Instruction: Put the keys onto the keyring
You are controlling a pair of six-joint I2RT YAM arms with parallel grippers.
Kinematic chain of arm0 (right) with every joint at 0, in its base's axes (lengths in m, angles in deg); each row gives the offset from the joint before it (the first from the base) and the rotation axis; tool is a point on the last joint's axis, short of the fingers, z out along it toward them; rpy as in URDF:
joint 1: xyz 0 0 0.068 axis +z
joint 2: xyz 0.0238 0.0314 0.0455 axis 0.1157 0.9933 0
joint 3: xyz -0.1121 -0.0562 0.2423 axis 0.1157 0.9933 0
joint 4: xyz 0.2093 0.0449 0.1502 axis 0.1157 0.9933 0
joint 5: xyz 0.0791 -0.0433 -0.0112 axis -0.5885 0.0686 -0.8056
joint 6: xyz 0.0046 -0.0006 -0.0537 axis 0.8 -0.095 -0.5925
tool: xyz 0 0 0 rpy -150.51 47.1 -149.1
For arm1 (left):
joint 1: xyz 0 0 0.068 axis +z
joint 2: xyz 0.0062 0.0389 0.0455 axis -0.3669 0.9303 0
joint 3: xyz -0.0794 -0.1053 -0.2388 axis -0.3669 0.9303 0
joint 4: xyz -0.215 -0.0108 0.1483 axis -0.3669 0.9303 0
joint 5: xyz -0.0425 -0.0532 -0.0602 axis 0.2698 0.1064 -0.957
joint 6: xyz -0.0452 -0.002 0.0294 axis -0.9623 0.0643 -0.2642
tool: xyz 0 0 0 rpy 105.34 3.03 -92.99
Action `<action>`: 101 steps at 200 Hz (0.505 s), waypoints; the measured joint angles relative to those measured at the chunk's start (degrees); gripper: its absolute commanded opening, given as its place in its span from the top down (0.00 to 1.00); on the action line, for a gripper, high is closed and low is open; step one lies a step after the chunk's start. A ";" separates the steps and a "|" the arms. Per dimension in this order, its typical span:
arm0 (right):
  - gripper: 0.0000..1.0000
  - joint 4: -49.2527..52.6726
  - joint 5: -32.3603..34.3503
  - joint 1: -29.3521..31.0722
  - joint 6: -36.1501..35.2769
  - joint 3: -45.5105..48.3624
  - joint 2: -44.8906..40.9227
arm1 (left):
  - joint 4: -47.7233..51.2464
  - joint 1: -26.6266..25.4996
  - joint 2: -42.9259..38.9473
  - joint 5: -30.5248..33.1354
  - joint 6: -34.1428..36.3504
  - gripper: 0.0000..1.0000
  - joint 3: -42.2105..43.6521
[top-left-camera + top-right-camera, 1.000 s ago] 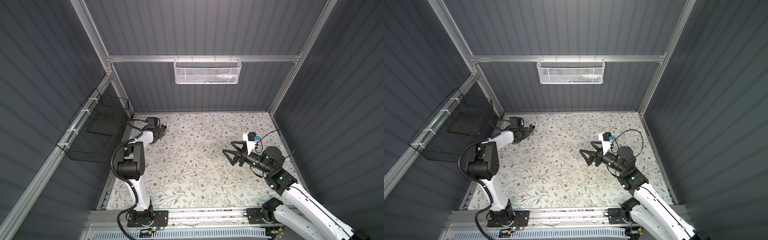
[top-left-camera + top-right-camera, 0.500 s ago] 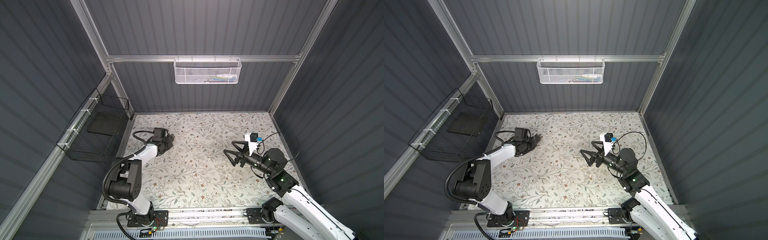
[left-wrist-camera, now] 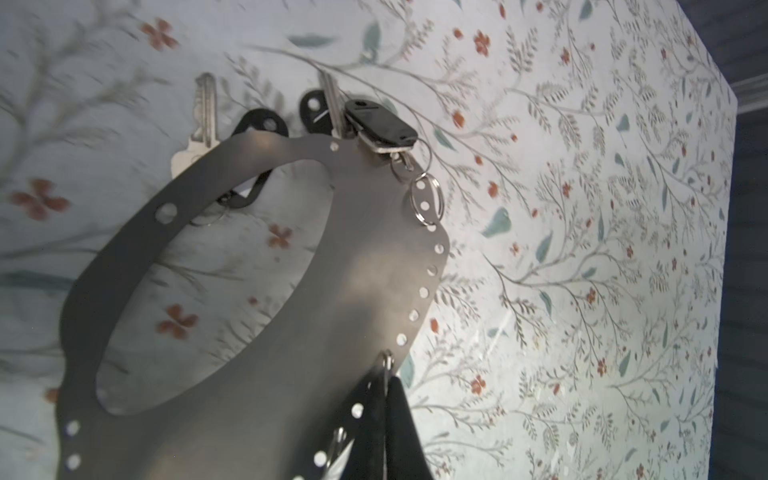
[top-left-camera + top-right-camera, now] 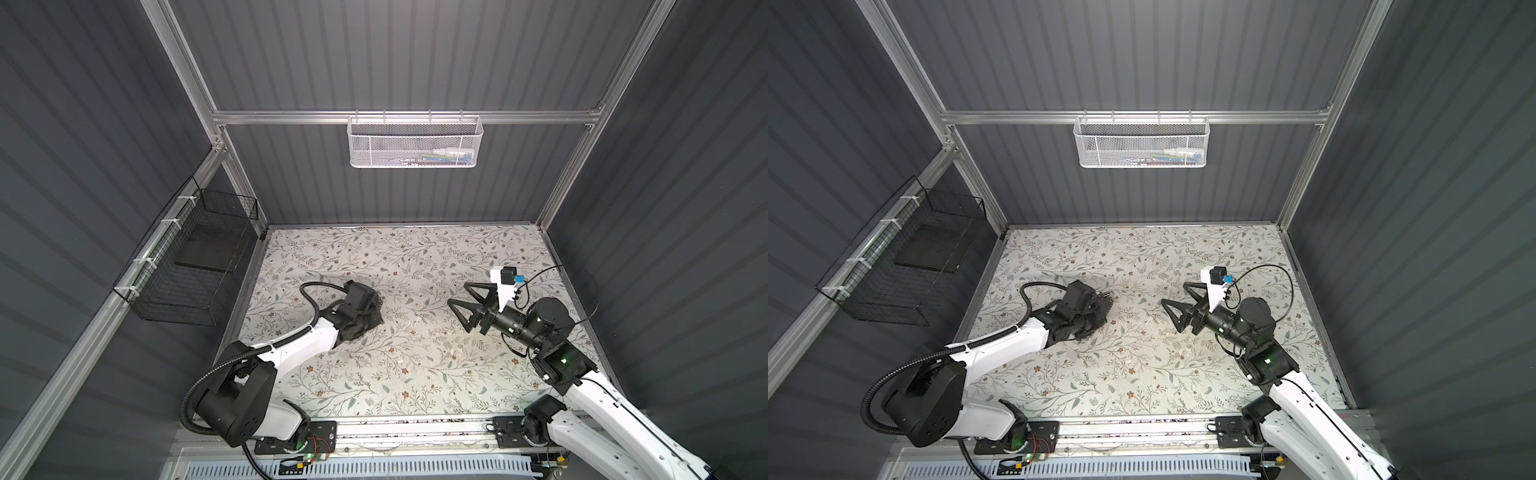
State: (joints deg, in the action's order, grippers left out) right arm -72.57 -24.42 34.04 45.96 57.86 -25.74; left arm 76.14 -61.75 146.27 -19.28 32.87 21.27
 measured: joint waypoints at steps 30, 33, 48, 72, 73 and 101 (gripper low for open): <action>0.01 0.61 1.68 0.00 -0.35 0.00 -0.15 | 2.54 -10.64 3.13 3.96 -2.01 1.00 -3.54; 0.01 0.68 1.79 0.00 -0.39 0.00 -0.17 | 2.69 -11.39 3.48 4.24 -2.05 1.00 -4.09; 0.01 1.38 2.71 0.00 -0.70 0.00 -0.26 | 3.21 -14.99 4.59 5.84 -2.45 1.00 -6.99; 0.01 2.29 5.97 -0.04 -0.98 0.00 -0.50 | 3.72 -17.99 4.90 7.54 -2.56 1.00 -10.99; 0.01 2.32 6.08 -0.04 -1.01 0.00 -0.50 | 3.82 -18.05 4.92 7.61 -2.58 1.00 -11.23; 0.01 3.65 10.16 -0.28 -1.07 0.00 -0.59 | 6.91 -17.90 5.18 10.67 -1.38 1.00 -15.15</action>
State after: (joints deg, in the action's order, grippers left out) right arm -68.92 -14.25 33.76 44.88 57.86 -26.33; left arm 83.04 -79.65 151.45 -8.61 31.49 6.12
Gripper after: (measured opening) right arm 0.991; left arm 0.045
